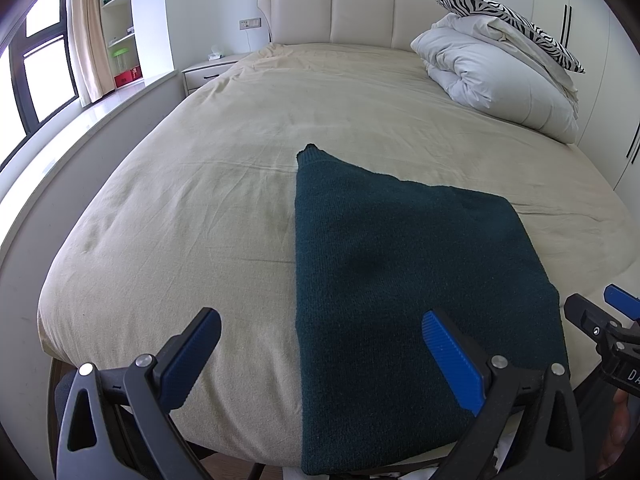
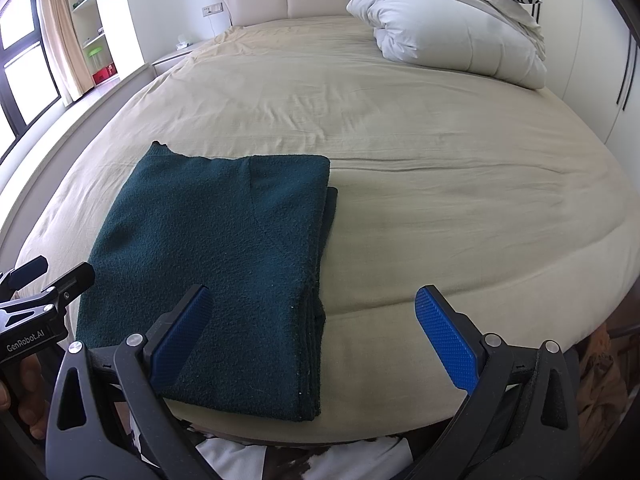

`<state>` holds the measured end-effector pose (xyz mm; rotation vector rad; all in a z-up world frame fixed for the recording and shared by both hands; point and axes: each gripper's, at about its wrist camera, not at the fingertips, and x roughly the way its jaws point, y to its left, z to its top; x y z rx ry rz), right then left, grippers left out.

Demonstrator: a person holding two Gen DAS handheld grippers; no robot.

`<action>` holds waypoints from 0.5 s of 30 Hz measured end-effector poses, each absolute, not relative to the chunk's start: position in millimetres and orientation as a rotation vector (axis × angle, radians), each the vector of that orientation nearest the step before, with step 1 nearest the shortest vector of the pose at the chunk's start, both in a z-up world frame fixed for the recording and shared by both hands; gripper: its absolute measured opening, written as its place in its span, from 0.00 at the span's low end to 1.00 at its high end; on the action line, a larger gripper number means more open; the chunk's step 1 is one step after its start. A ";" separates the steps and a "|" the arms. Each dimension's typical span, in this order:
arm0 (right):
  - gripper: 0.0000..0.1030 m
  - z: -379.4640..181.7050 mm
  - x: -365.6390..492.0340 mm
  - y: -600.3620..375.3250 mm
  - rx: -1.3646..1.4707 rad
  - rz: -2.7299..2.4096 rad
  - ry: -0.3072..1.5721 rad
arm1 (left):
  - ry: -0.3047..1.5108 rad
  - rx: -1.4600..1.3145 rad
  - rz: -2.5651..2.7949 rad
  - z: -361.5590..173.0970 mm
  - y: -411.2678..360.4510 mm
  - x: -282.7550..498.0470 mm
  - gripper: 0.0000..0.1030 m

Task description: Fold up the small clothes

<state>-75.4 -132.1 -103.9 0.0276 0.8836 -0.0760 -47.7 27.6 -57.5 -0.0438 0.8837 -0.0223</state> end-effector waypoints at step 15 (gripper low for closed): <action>1.00 -104.7 -75.8 -130.6 0.028 -0.076 0.885 | 0.888 -0.047 -0.025 -59.6 28.6 -47.4 1.00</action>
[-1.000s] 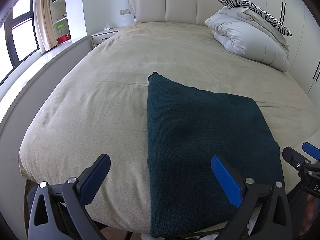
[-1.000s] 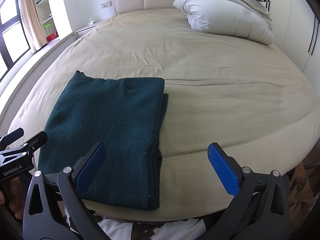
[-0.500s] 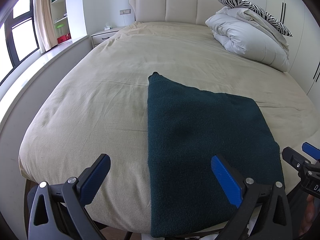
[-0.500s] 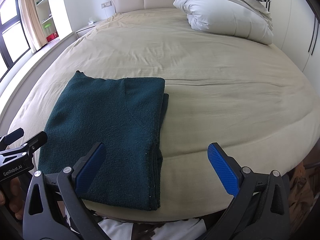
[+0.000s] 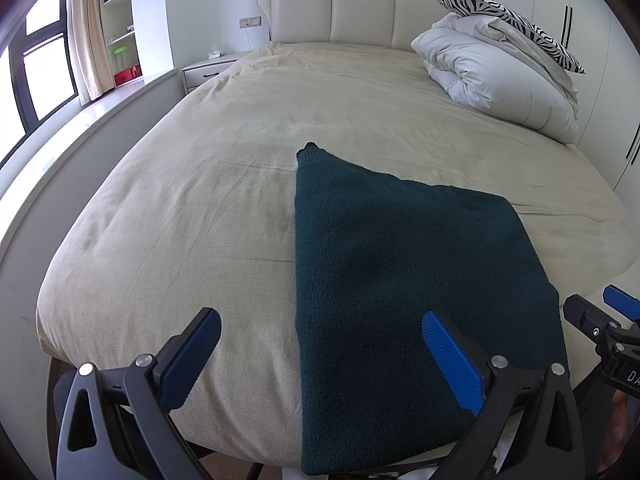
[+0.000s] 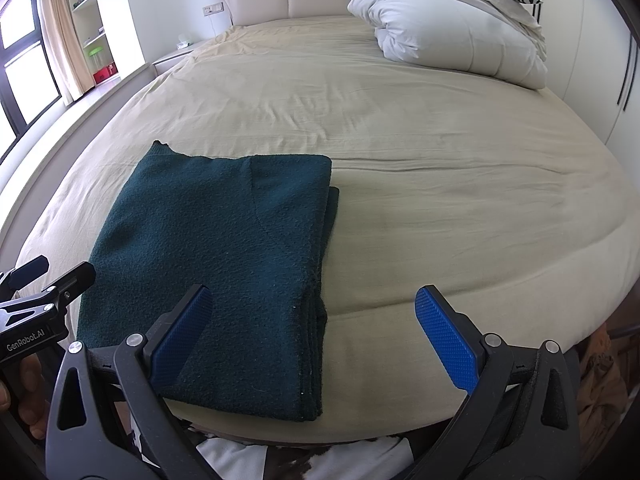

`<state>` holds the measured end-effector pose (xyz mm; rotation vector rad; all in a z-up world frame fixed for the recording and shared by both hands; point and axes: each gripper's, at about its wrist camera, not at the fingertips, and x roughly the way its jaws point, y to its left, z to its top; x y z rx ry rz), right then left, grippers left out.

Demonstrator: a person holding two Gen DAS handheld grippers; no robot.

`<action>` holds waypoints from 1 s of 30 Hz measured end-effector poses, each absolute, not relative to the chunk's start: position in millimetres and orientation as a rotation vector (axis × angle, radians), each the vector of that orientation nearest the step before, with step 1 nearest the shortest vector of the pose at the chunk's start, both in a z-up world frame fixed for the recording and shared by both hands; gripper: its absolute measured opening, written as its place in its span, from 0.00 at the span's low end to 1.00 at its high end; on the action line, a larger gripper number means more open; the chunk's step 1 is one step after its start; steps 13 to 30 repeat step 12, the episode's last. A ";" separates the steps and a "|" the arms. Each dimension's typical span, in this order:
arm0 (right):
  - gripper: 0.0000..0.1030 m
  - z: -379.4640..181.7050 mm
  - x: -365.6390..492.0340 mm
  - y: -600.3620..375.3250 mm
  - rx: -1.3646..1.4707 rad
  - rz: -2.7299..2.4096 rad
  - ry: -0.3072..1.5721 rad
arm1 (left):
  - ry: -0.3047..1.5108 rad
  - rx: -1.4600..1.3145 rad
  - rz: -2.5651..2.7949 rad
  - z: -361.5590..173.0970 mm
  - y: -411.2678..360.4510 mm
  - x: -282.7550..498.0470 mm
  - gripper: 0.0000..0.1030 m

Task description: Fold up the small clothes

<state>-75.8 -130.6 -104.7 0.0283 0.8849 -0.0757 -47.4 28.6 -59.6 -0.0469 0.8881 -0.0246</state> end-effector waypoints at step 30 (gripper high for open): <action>1.00 -104.9 -76.5 -129.4 0.028 -0.075 0.885 | 0.889 -0.048 -0.025 -60.6 30.6 -47.1 1.00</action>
